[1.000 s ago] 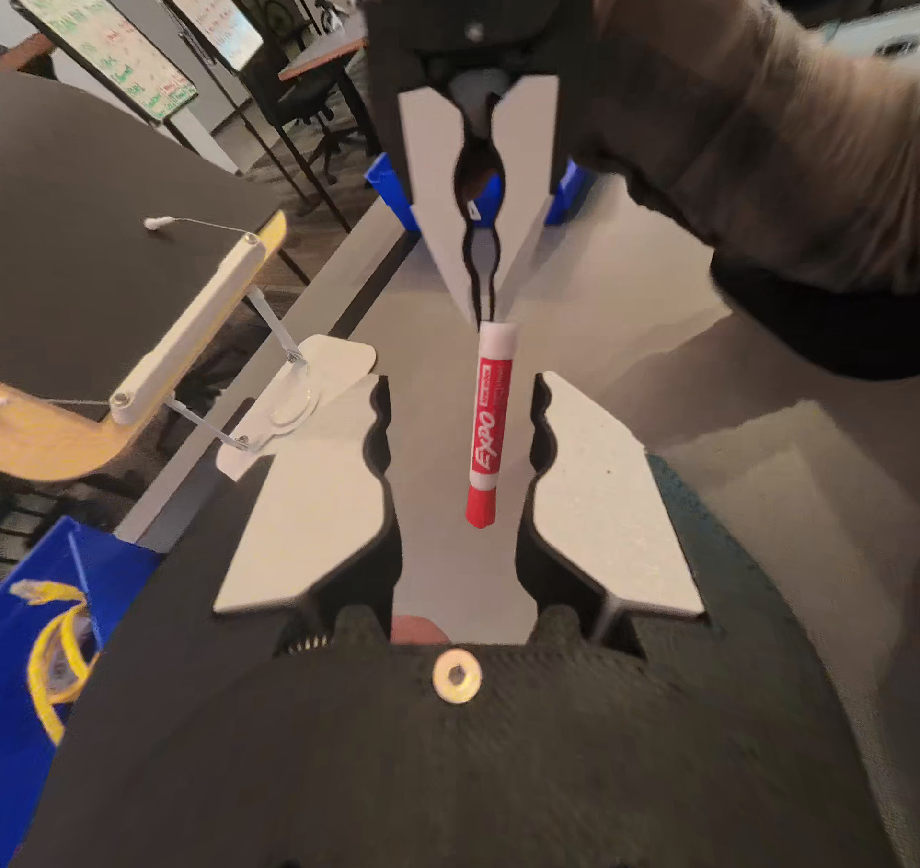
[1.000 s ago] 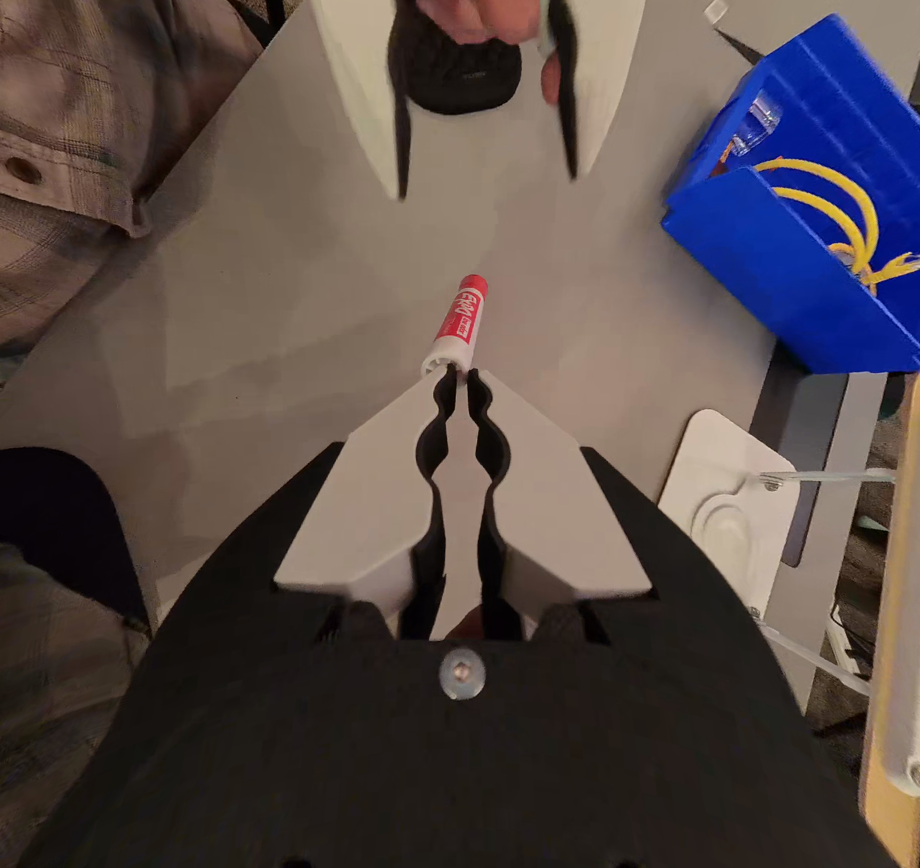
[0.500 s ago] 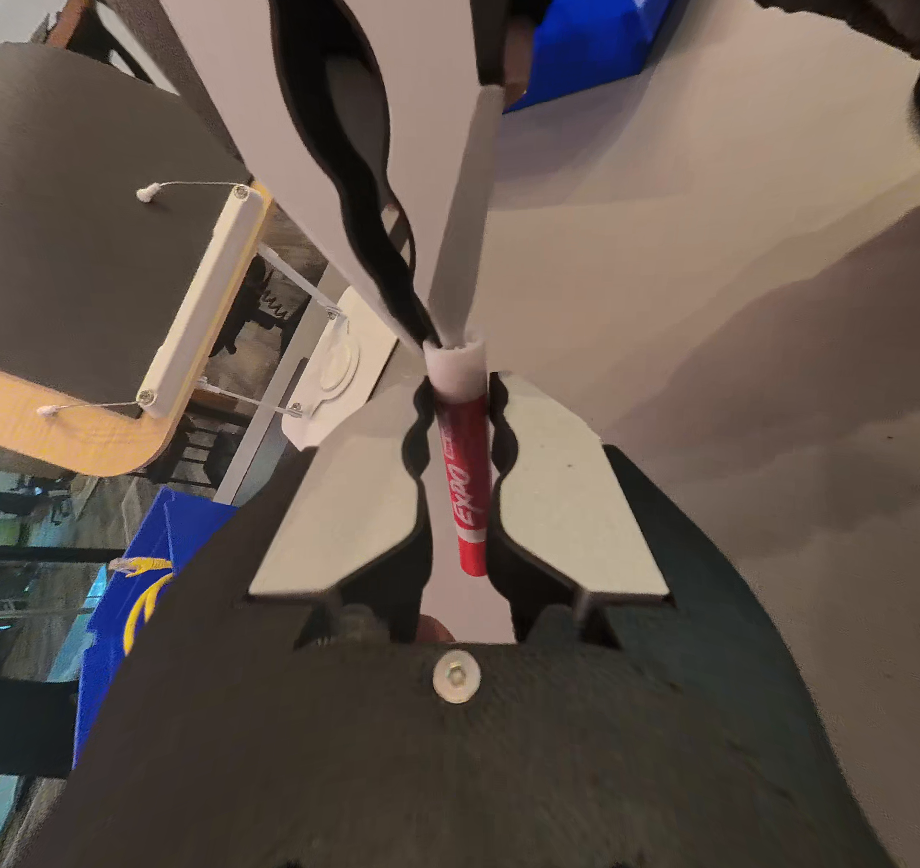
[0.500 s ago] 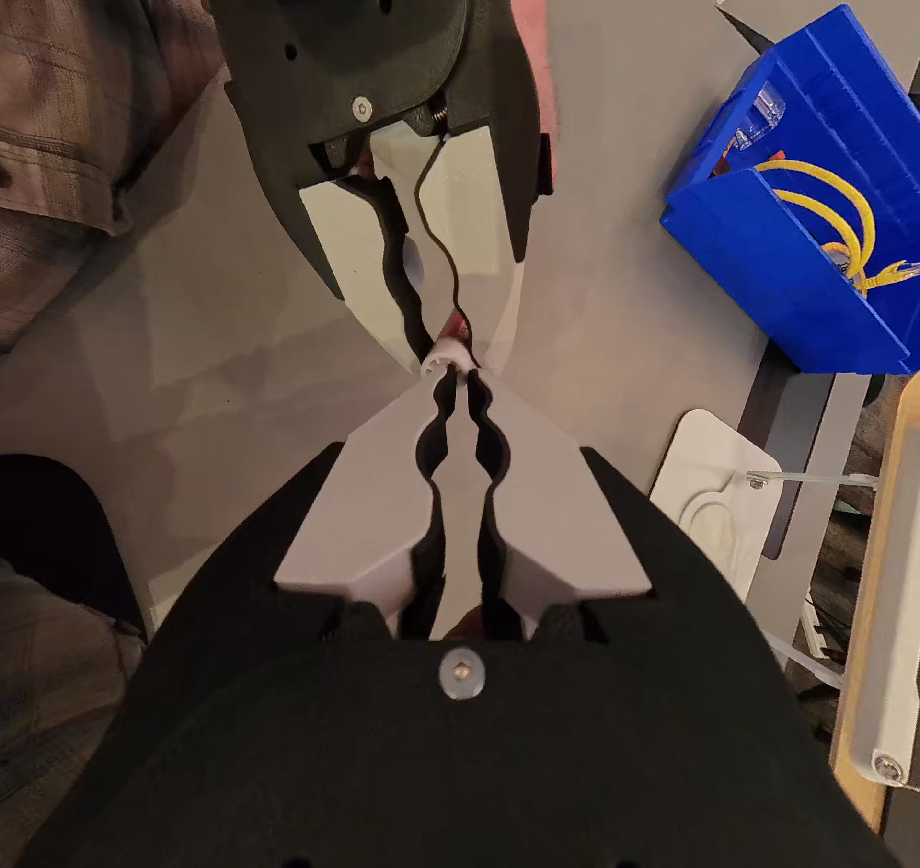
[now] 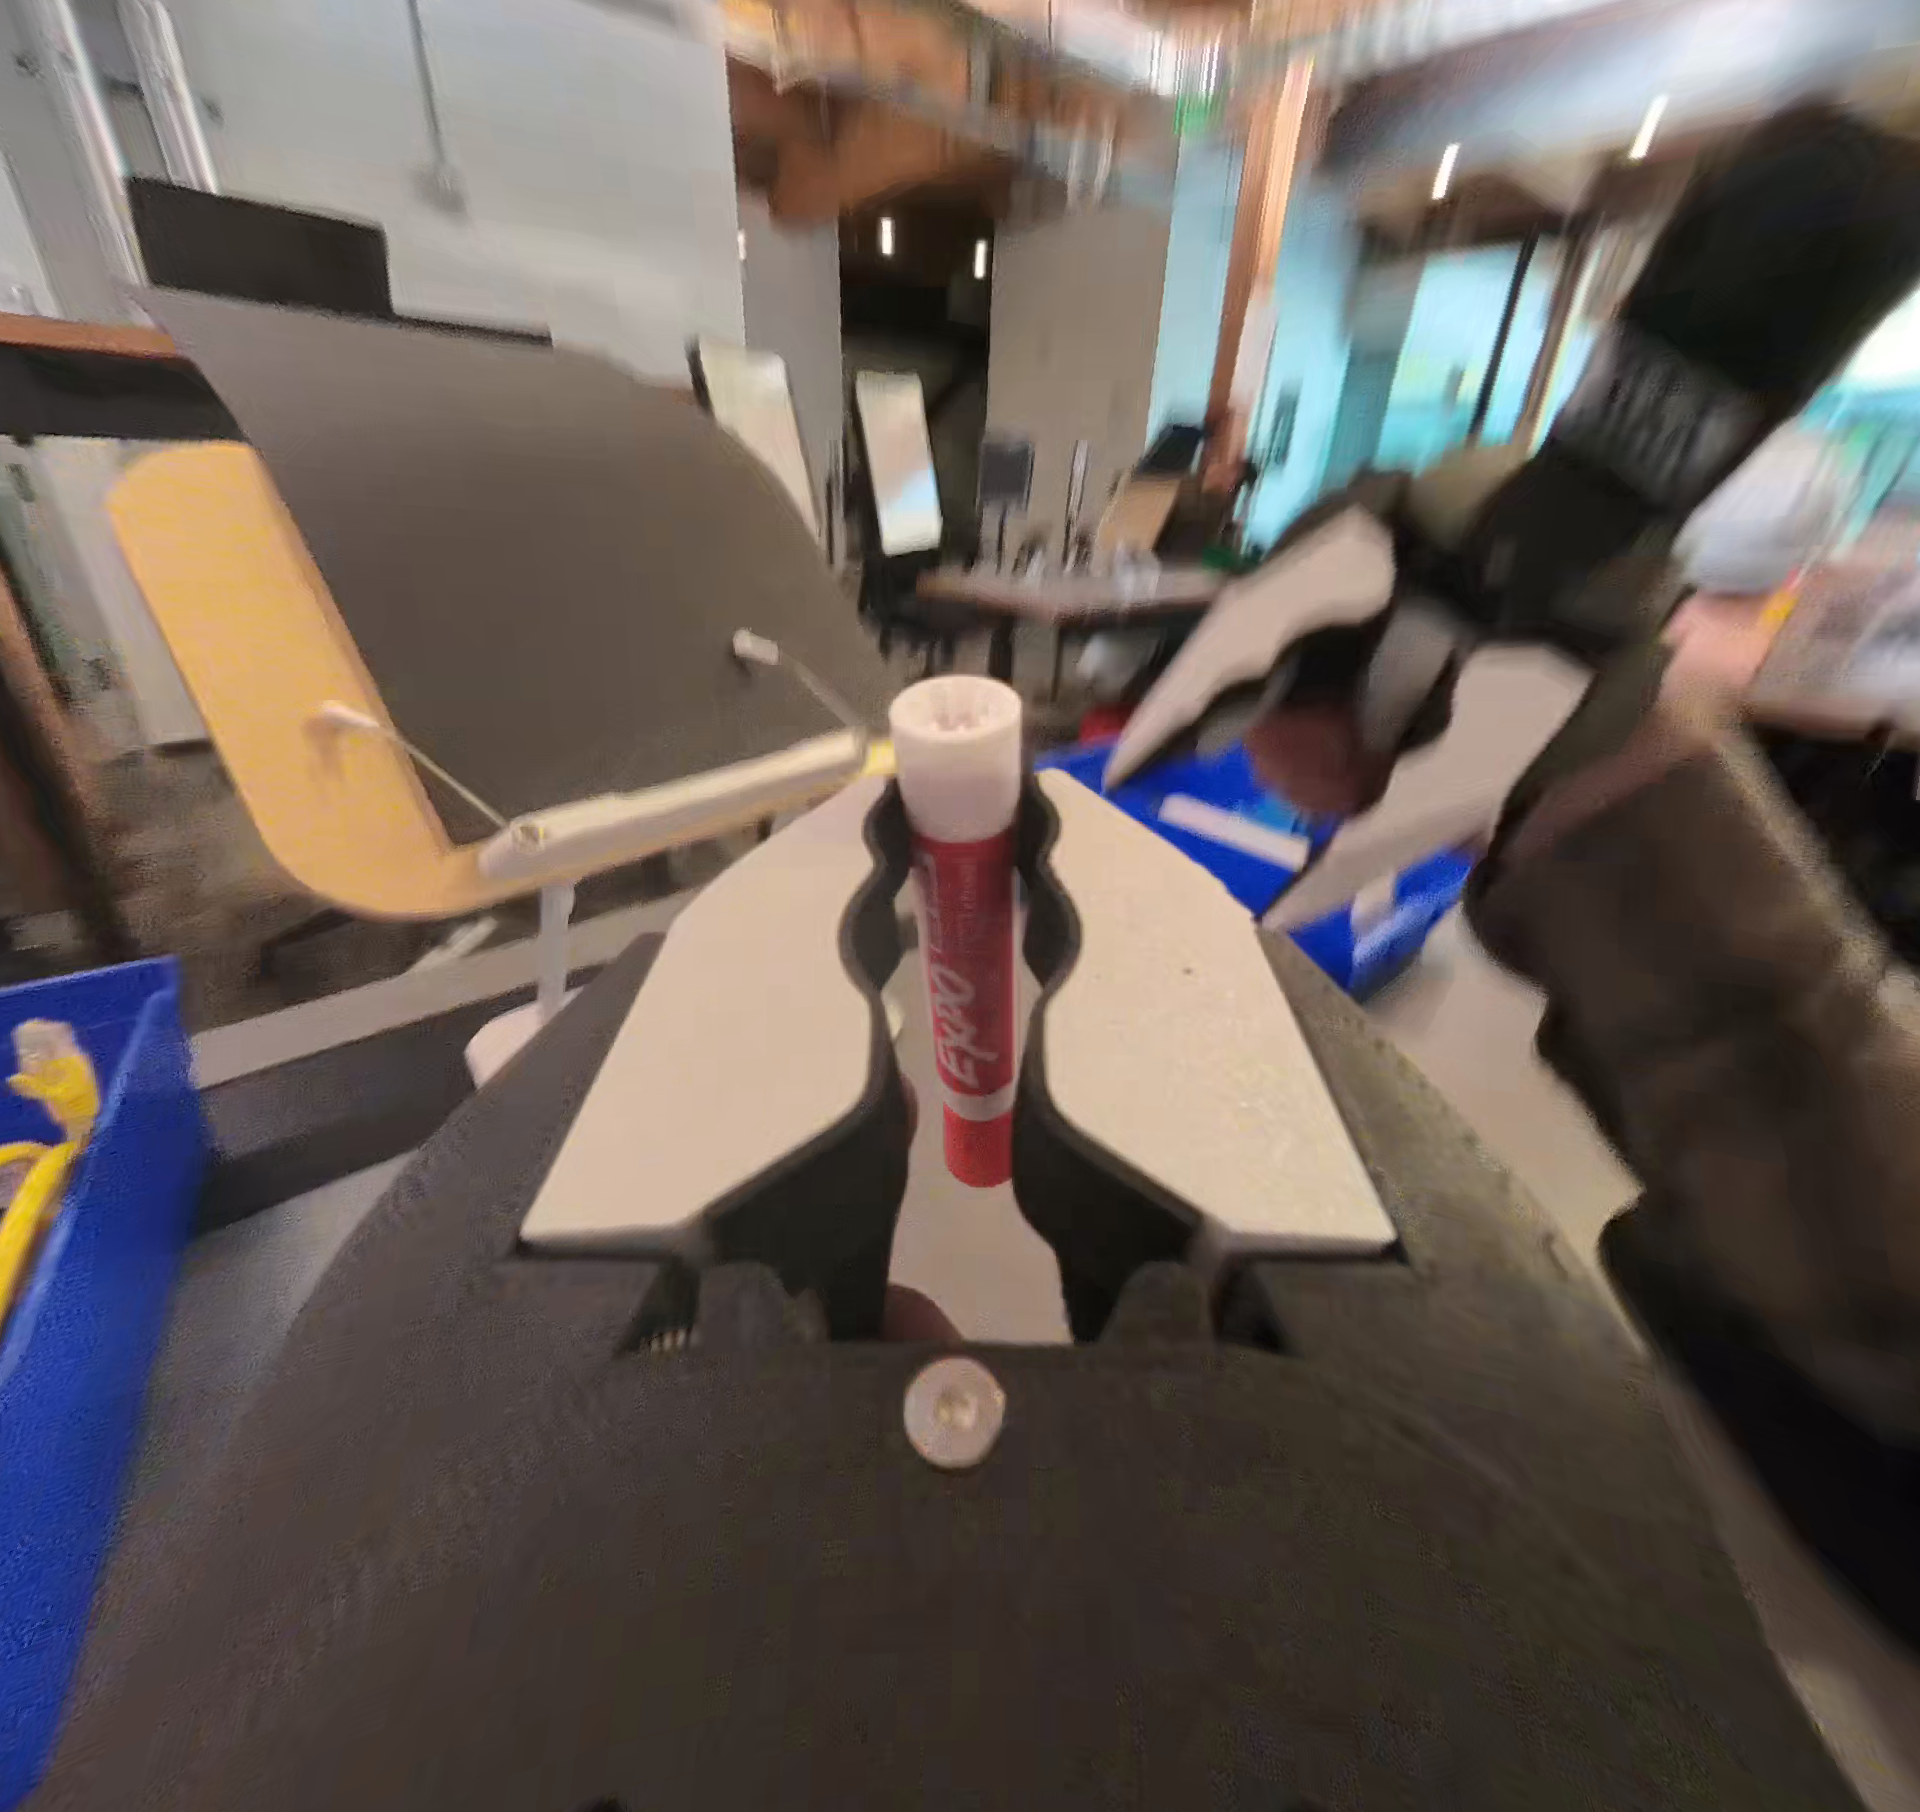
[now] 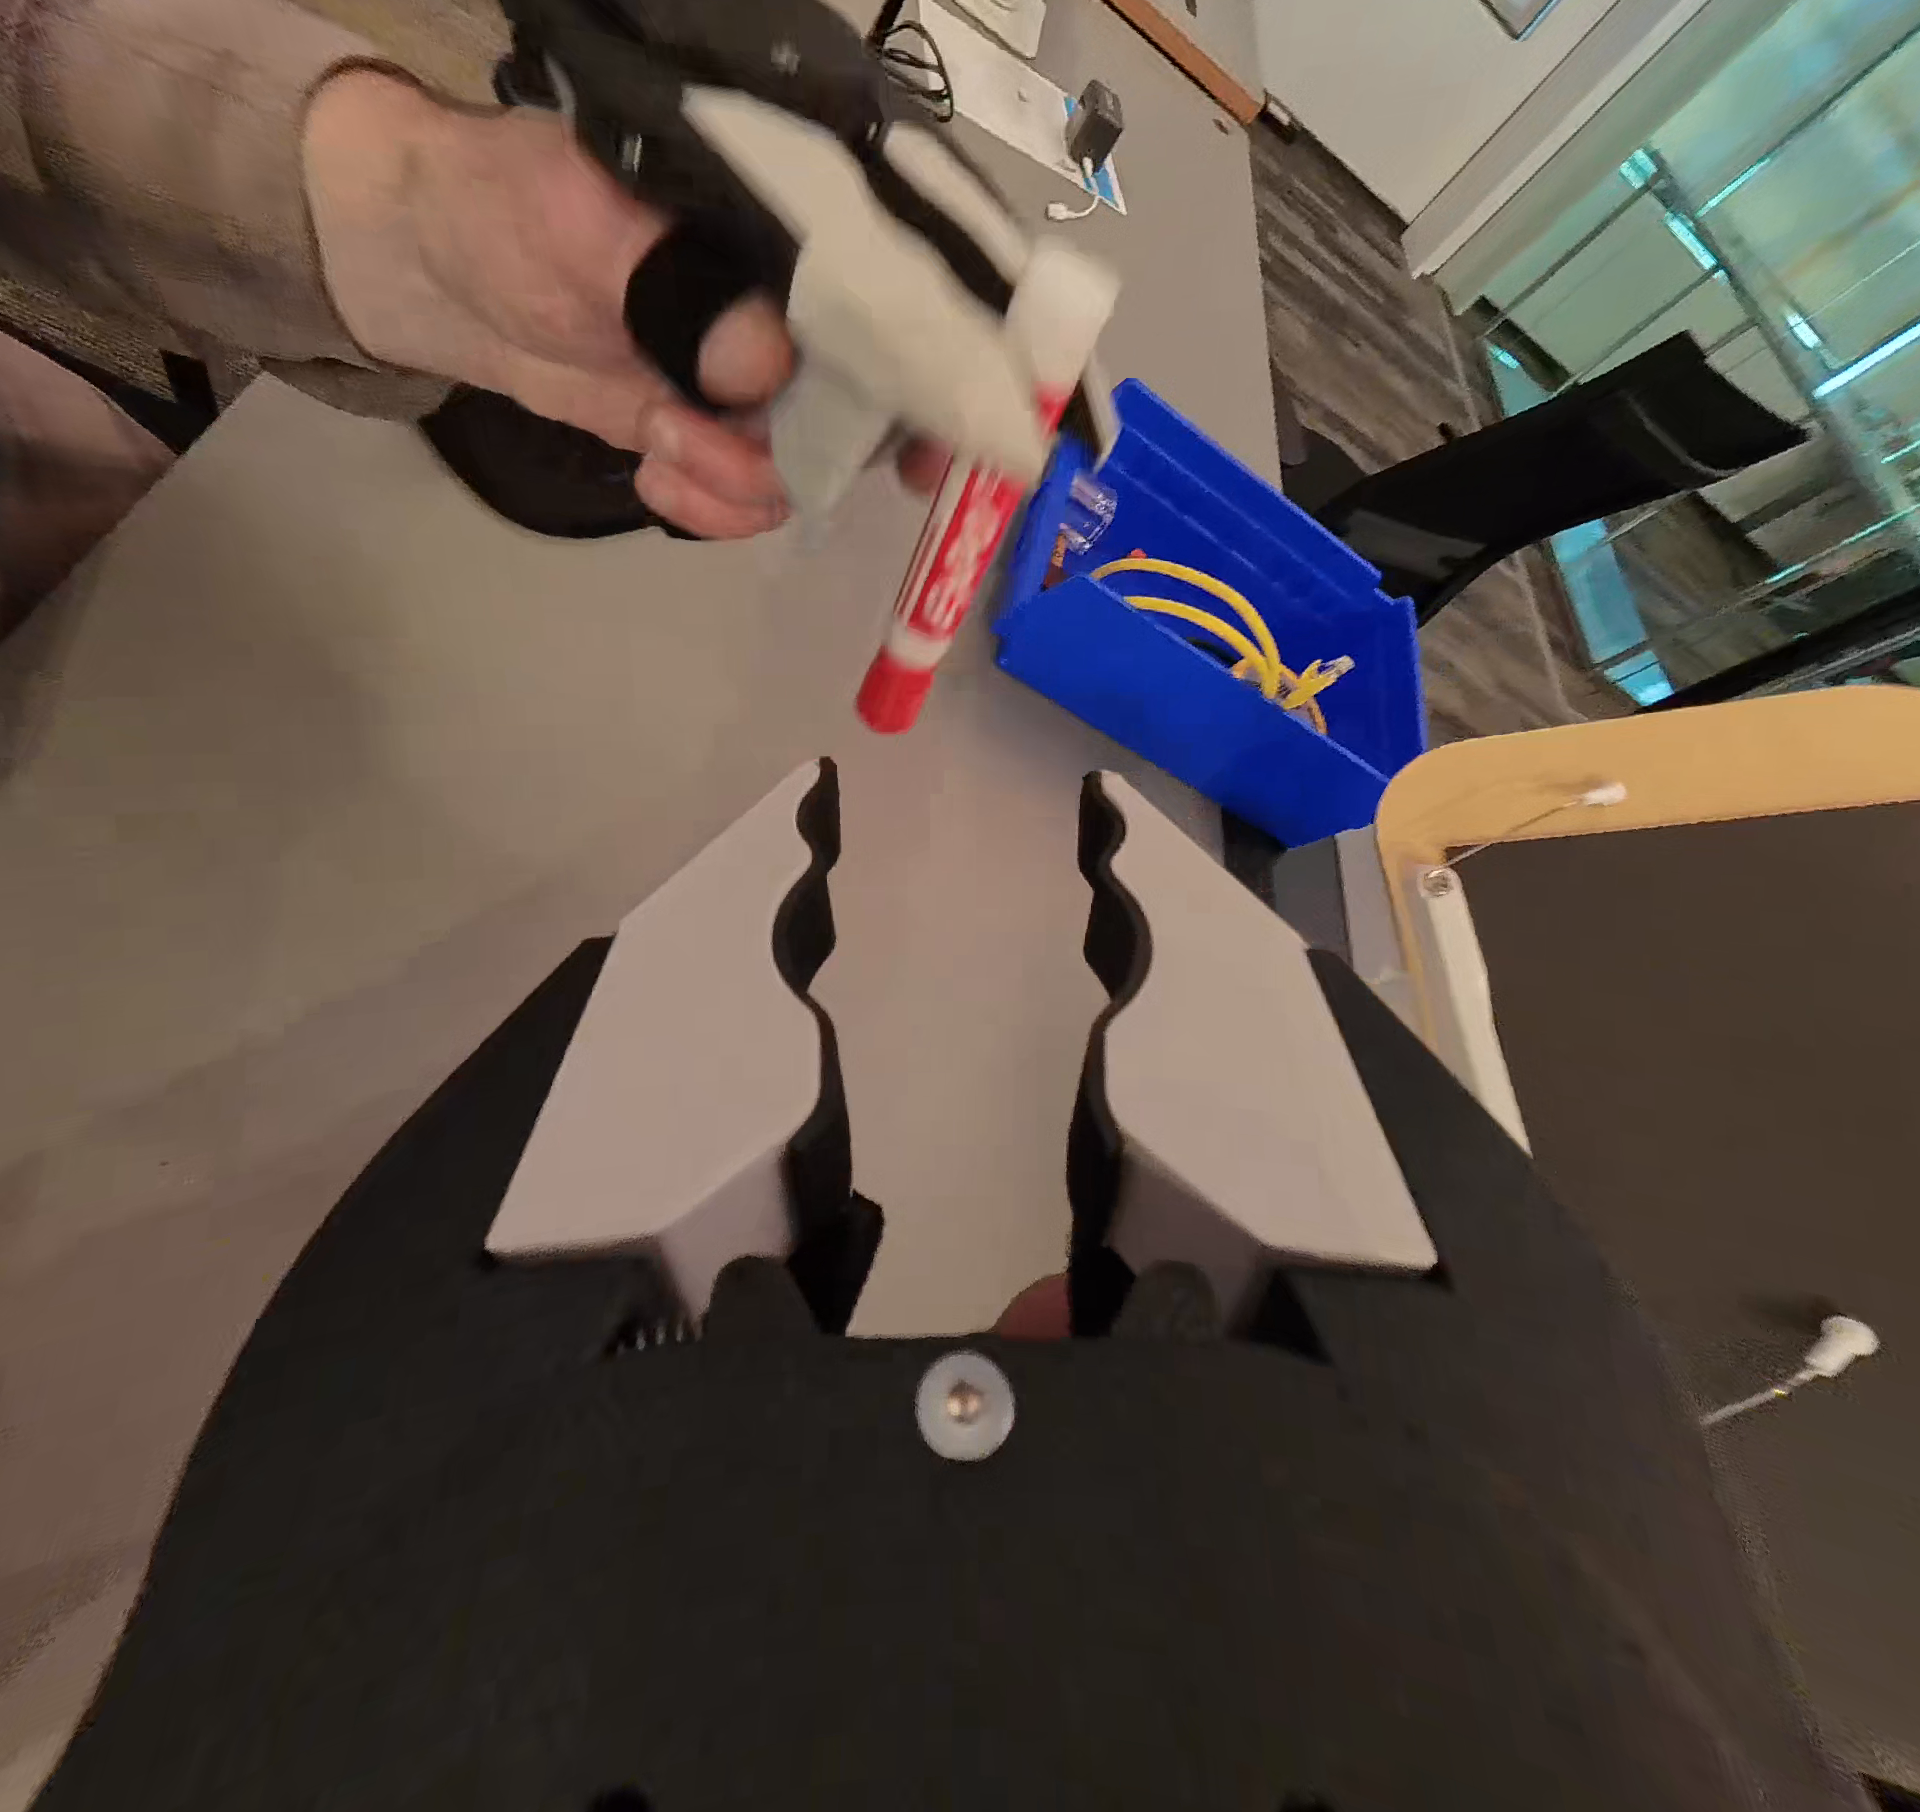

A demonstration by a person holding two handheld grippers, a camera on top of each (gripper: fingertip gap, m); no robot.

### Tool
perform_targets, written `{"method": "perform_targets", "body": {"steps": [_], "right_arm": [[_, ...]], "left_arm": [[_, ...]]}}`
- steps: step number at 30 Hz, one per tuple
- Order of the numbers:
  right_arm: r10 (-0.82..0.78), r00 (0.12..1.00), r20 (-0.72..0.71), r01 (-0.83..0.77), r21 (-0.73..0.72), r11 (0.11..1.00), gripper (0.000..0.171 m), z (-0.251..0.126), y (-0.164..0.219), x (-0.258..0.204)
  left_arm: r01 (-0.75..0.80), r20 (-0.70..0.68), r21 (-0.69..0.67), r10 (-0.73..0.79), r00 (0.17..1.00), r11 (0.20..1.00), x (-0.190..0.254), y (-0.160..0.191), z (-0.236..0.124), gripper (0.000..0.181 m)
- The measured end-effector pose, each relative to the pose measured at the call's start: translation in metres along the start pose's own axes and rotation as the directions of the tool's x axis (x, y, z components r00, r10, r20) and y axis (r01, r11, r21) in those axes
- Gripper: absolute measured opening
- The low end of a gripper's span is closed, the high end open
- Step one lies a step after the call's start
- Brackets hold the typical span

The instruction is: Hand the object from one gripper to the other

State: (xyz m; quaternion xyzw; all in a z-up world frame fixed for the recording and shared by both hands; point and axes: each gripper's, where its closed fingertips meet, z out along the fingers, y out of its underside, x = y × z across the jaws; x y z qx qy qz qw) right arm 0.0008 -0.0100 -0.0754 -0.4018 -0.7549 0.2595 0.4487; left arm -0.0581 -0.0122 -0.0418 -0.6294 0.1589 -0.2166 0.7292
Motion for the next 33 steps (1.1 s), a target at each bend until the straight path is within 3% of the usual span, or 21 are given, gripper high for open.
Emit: {"method": "perform_targets", "body": {"steps": [2,7,11,15,19,25,29,33], "right_arm": [[0.056,0.996,0.064,-0.056,-0.002,0.998,0.046,0.011,0.004,-0.006],[0.199,0.960,0.196,-0.222,0.103,0.969,0.058,0.042,-0.001,-0.008],[0.265,0.893,0.365,-0.396,0.354,0.847,0.045,0.041,-0.035,-0.005],[0.287,0.852,0.438,-0.480,0.432,0.764,0.036,0.041,-0.041,0.001],[0.232,0.922,0.308,-0.366,0.507,0.780,0.022,0.041,-0.037,0.012],[0.088,0.992,-0.087,-0.009,0.653,0.757,0.007,0.015,-0.055,0.035],[-0.024,0.982,-0.185,0.128,0.575,0.808,0.004,0.022,-0.053,0.029],[-0.042,0.983,-0.180,0.143,0.596,0.790,0.005,0.022,-0.062,0.022]], "left_arm": [[0.078,-0.004,0.113,-0.078,0.997,0.991,-0.014,-0.020,-0.008,0.023],[0.146,-0.137,0.293,-0.110,0.985,0.945,-0.006,-0.050,-0.018,0.020],[0.294,-0.260,0.357,-0.207,0.943,0.887,-0.005,-0.060,-0.023,0.019],[0.376,-0.303,0.387,-0.269,0.914,0.842,-0.014,-0.063,-0.027,0.020],[0.425,-0.315,0.402,-0.314,0.896,0.811,-0.021,-0.064,-0.029,0.020],[0.543,-0.344,0.430,-0.426,0.837,0.721,-0.039,-0.070,-0.034,0.019],[0.582,-0.373,0.425,-0.452,0.810,0.693,-0.037,-0.073,-0.033,0.019],[0.606,-0.391,0.421,-0.467,0.793,0.675,-0.034,-0.075,-0.033,0.019]]}}
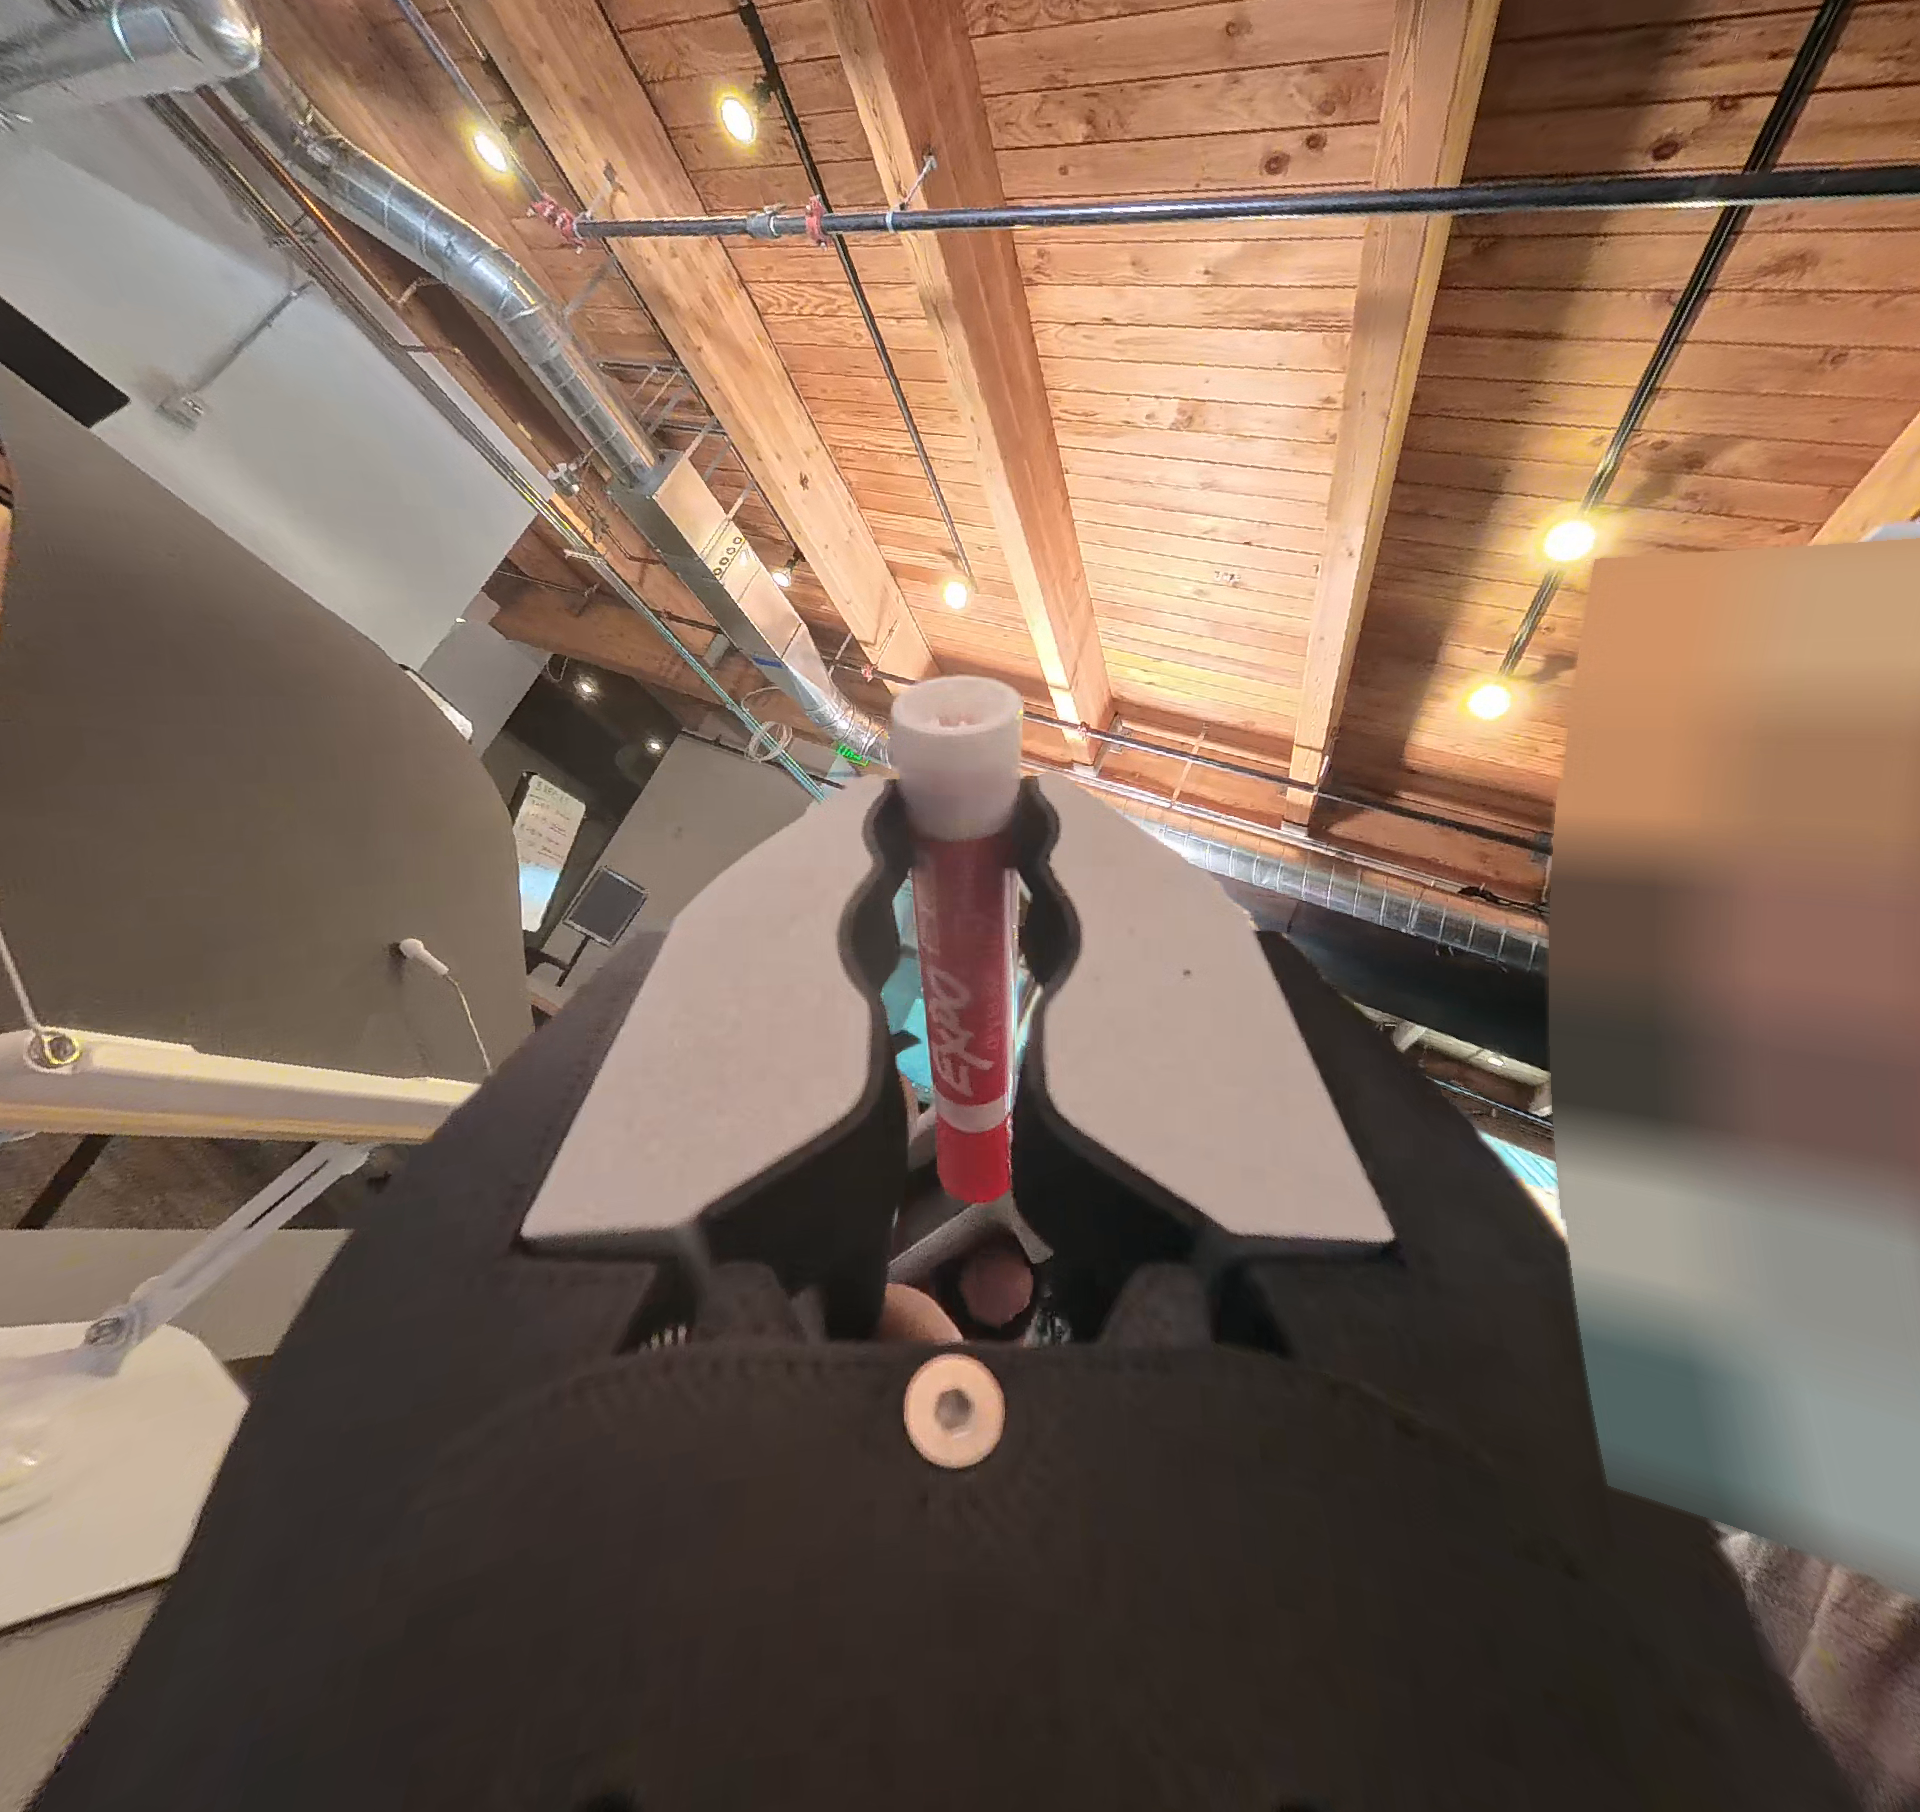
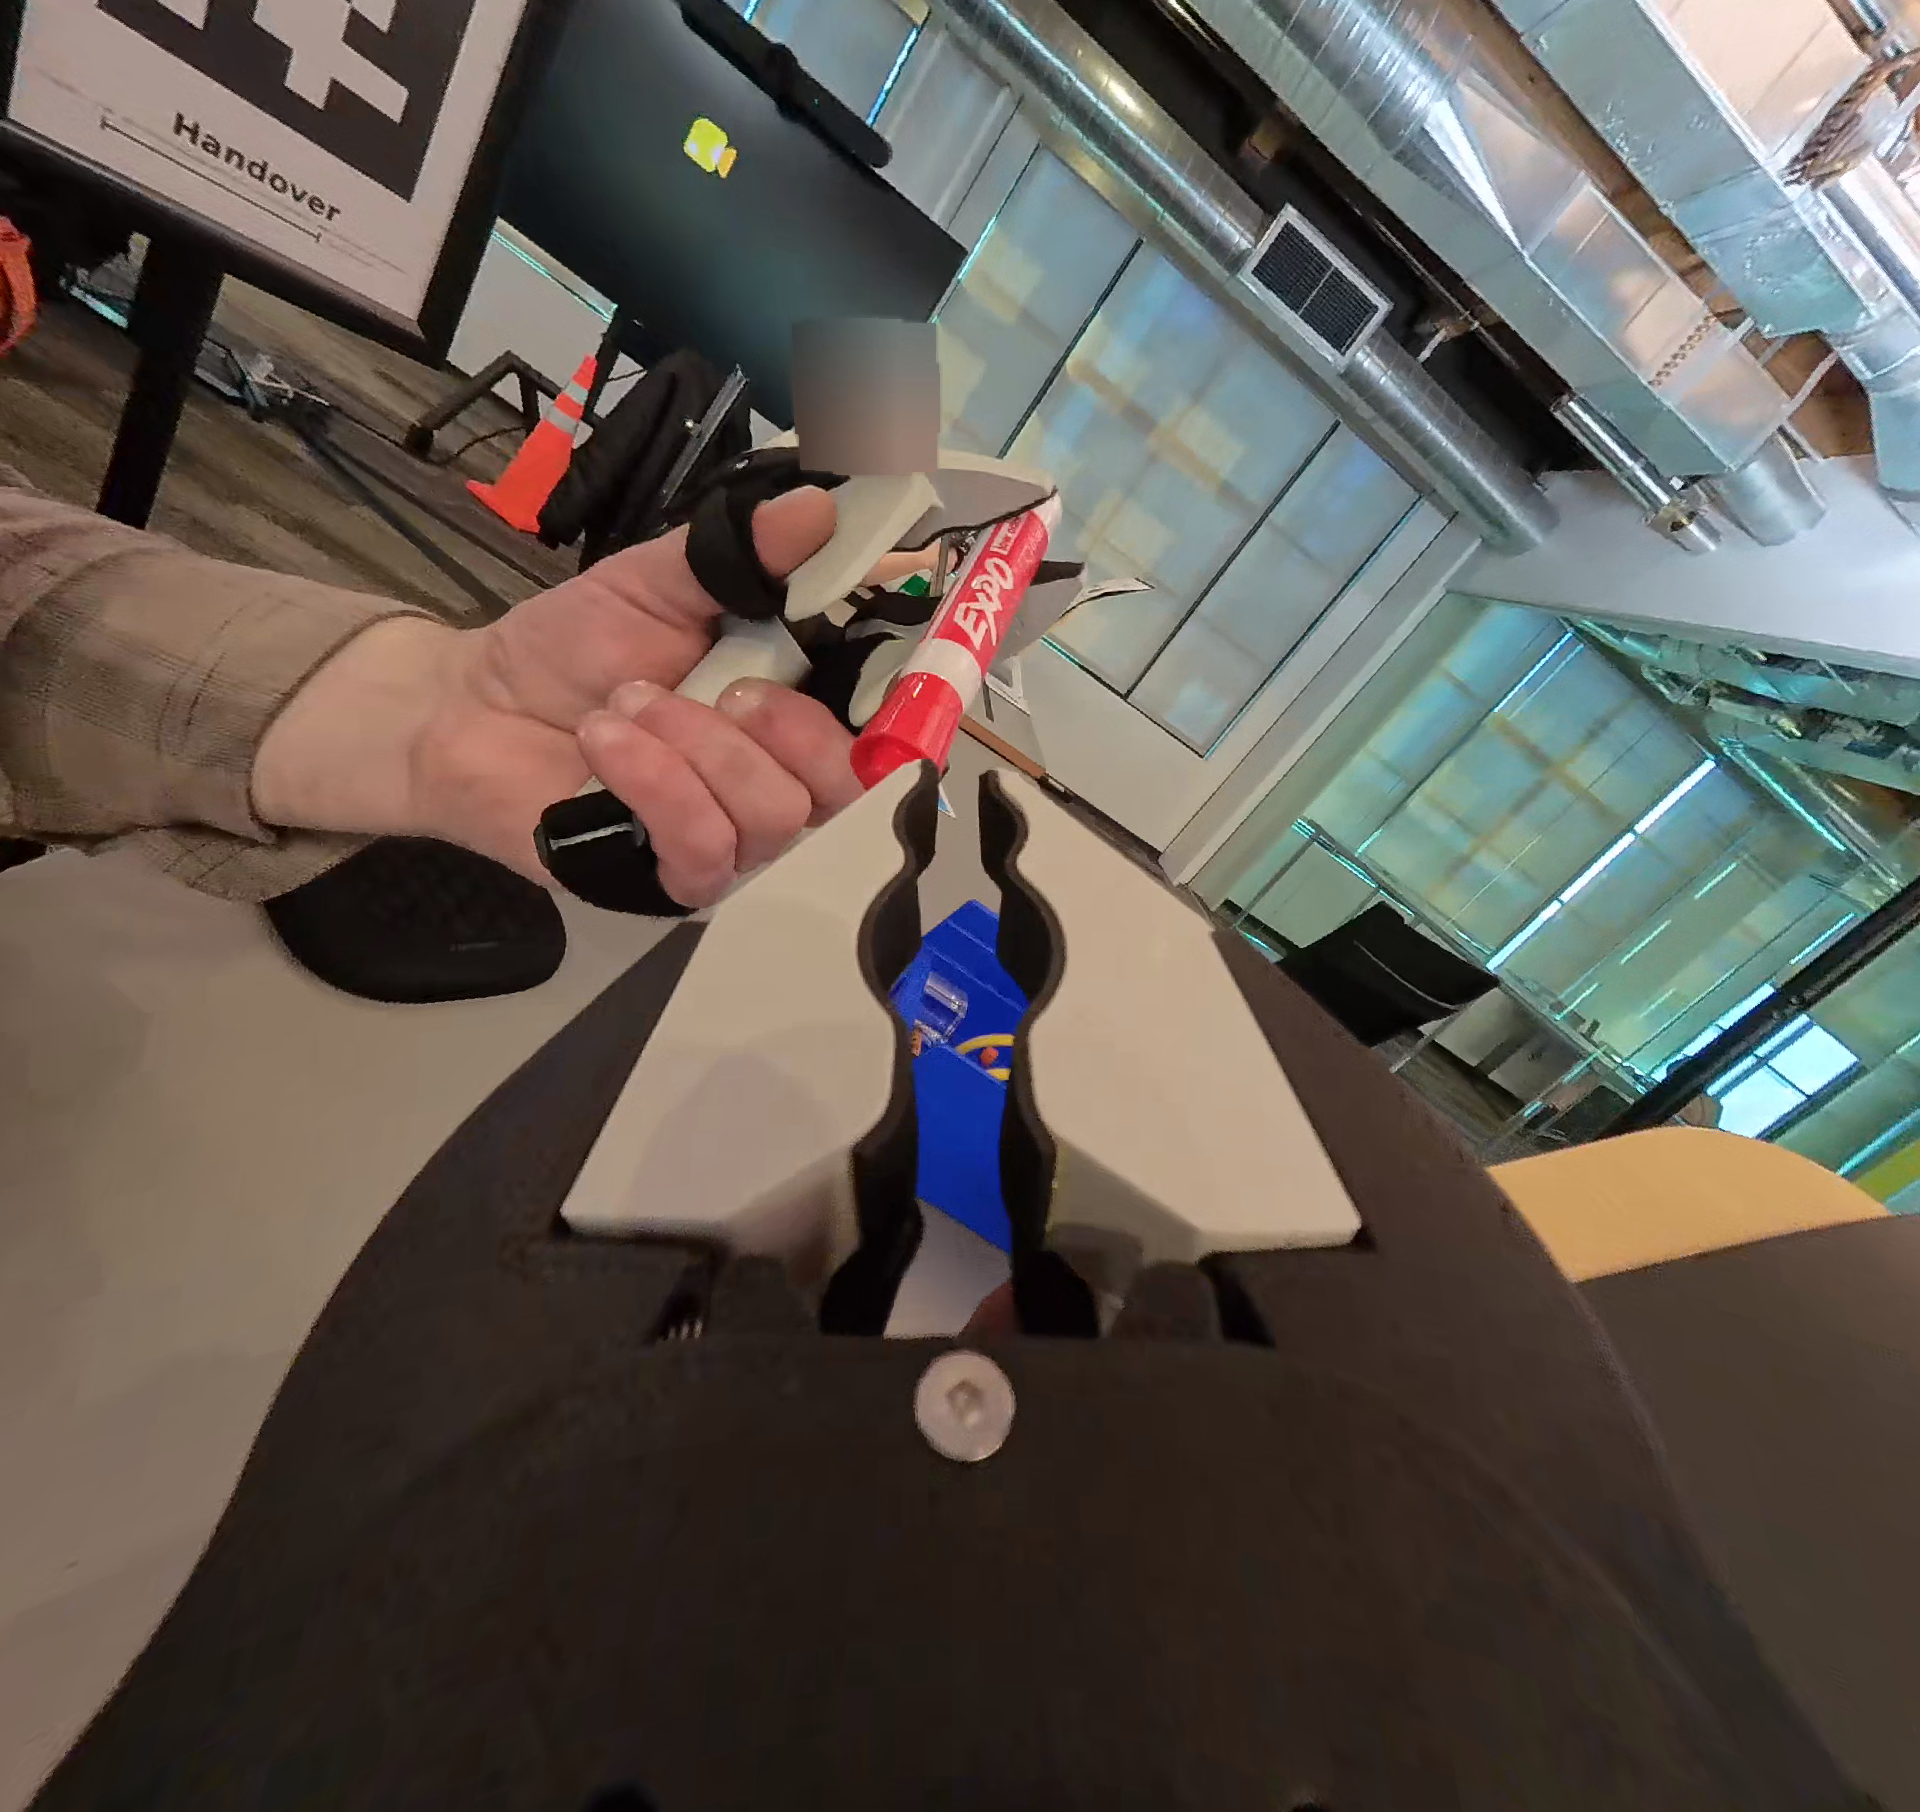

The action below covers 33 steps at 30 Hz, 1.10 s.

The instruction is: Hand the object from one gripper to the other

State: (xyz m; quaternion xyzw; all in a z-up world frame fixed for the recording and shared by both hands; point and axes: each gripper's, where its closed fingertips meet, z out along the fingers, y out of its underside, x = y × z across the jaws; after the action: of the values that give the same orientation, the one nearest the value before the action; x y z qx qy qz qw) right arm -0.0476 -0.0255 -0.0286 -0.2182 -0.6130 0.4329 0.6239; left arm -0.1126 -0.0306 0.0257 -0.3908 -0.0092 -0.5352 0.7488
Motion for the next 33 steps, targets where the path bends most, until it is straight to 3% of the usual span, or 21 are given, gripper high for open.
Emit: {"method": "perform_targets", "body": {"steps": [18,25,33], "right_arm": [[0.009,1.000,0.025,-0.010,0.034,0.999,0.000,0.014,-0.003,-0.014],[0.217,0.969,0.117,-0.219,-0.002,0.976,0.018,0.008,0.005,-0.013],[0.298,0.947,0.122,-0.302,0.011,0.953,0.013,0.017,-0.001,-0.015]], "left_arm": [[0.057,-0.001,0.029,-0.057,0.998,0.998,0.004,-0.010,-0.001,0.020],[0.016,-0.006,0.048,-0.015,1.000,0.999,0.008,-0.019,-0.001,0.020],[-0.016,-0.005,0.047,0.016,1.000,0.999,0.010,-0.016,0.000,0.019]]}}
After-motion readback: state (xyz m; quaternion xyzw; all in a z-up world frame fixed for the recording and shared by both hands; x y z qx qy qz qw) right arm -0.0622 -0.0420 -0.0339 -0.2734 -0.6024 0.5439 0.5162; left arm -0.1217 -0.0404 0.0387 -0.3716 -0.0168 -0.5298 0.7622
